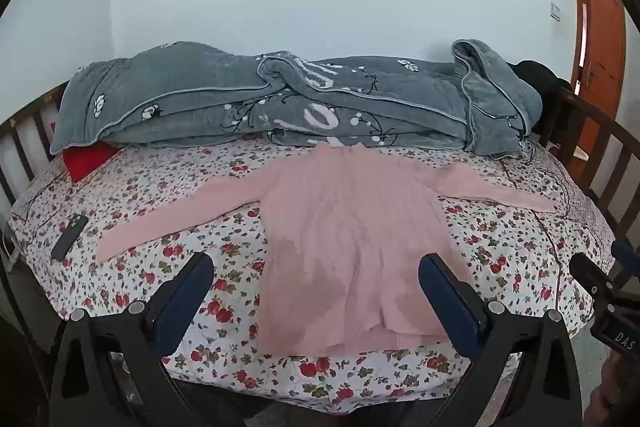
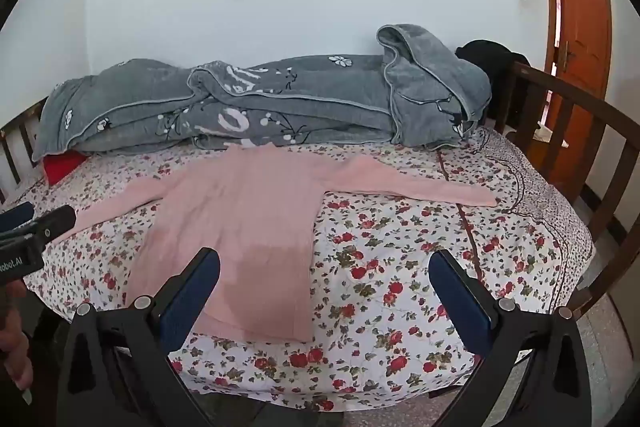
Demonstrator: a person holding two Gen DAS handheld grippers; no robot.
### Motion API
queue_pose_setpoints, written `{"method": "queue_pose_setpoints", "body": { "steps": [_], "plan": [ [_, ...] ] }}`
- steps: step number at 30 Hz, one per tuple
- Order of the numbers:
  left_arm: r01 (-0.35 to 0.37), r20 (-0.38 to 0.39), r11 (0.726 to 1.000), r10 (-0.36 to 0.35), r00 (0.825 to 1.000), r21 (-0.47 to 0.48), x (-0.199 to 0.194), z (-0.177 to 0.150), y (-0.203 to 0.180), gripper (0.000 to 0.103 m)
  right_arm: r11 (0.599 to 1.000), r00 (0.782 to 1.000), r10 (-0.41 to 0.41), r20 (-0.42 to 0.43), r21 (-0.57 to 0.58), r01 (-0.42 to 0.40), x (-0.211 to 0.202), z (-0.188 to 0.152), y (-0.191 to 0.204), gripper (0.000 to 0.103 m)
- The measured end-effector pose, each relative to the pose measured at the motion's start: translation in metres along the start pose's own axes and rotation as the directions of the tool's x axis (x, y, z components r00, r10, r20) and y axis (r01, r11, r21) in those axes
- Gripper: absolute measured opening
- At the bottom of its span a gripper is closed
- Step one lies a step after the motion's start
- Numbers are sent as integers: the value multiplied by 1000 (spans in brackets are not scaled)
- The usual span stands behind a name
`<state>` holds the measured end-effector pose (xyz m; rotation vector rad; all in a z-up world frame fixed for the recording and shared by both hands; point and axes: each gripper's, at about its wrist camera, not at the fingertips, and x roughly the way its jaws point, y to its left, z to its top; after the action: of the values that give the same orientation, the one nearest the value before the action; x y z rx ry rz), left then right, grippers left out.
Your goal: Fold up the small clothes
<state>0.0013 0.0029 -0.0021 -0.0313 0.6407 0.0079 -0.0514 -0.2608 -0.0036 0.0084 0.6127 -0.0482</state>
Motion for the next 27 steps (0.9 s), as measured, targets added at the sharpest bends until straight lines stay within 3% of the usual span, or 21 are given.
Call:
{"method": "queue_pose_setpoints", "body": {
  "steps": [5,9,27],
  "plan": [
    [-23,11,998,22,1000,67,-4,2,-13,103,1000,1000,-7,16,-7,8,-6,3,5,102],
    [-5,20,1000,4,1000,29,-5,4,-4,103,1000,1000,-5,8,-5,6,-8,4,9,102],
    [-6,23,999,5,1000,36,-4,1,-6,103,1000,1000,18,15,23,-18,-7,0,-6,102]
  ]
}}
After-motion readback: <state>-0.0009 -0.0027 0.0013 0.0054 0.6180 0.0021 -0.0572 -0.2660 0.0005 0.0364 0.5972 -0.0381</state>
